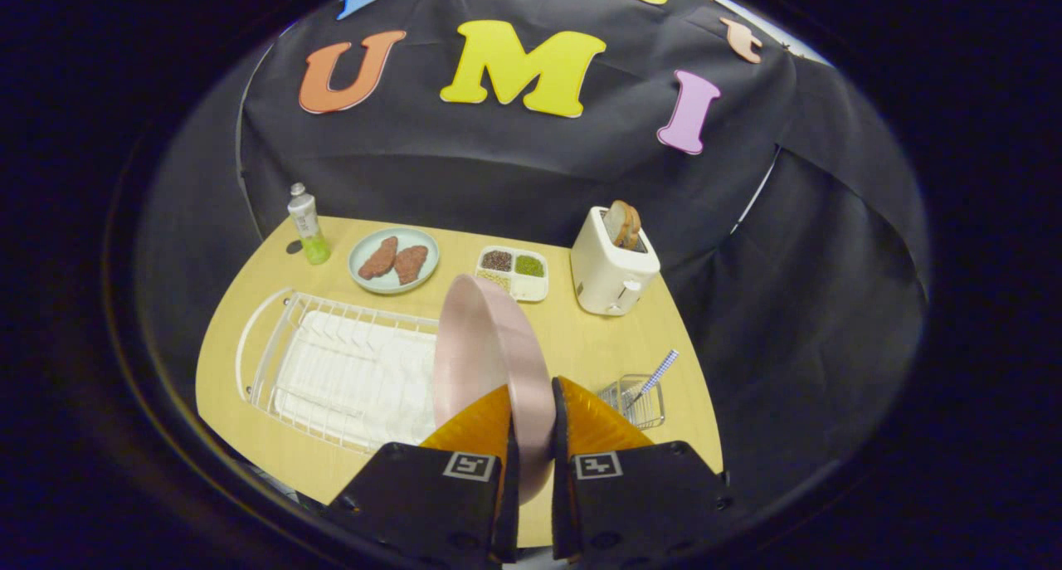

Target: Take the plate from the dish rack, then take the spoon from the basket and place it into the plate.

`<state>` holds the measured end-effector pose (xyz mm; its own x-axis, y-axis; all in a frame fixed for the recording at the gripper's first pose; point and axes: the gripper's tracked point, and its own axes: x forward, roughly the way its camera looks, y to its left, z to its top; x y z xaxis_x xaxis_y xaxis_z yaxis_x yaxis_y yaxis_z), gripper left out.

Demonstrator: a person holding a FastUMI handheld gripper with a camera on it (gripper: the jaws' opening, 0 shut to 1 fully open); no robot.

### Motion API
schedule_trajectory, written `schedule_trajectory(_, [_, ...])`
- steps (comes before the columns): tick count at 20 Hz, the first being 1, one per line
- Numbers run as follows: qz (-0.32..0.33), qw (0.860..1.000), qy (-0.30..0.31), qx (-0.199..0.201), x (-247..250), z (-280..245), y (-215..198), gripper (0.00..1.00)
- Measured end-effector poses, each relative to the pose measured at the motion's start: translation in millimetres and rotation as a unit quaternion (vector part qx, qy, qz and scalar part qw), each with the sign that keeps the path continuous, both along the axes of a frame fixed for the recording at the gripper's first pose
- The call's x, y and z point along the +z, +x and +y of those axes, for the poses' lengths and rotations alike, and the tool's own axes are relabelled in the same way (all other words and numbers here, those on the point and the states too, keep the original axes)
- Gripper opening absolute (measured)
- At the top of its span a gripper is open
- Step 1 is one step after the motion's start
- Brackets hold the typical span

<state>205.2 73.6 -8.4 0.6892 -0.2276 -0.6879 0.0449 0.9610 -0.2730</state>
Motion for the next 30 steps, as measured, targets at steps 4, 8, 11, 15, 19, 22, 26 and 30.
schedule_trajectory(4, [-0.021, 0.999, 0.026, 0.03, 2, -3, -44, 0.21])
schedule_trajectory(8, [-0.043, 0.996, 0.05, 0.053, -9, -6, -85, 0.21])
schedule_trajectory(11, [-0.038, 0.995, 0.066, 0.069, -34, -6, -108, 0.21])
schedule_trajectory(15, [-0.025, 0.992, 0.097, 0.072, -75, -6, -128, 0.21])
schedule_trajectory(19, [-0.012, 0.99, 0.117, 0.072, -113, -2, -142, 0.21])
schedule_trajectory(22, [-0.003, 0.988, 0.139, 0.073, -139, 3, -154, 0.21])
schedule_trajectory(26, [0.008, 0.985, 0.158, 0.065, -174, 1, -165, 0.21])
schedule_trajectory(30, [0.04, 0.974, 0.21, 0.073, -204, 16, -176, 0.21])
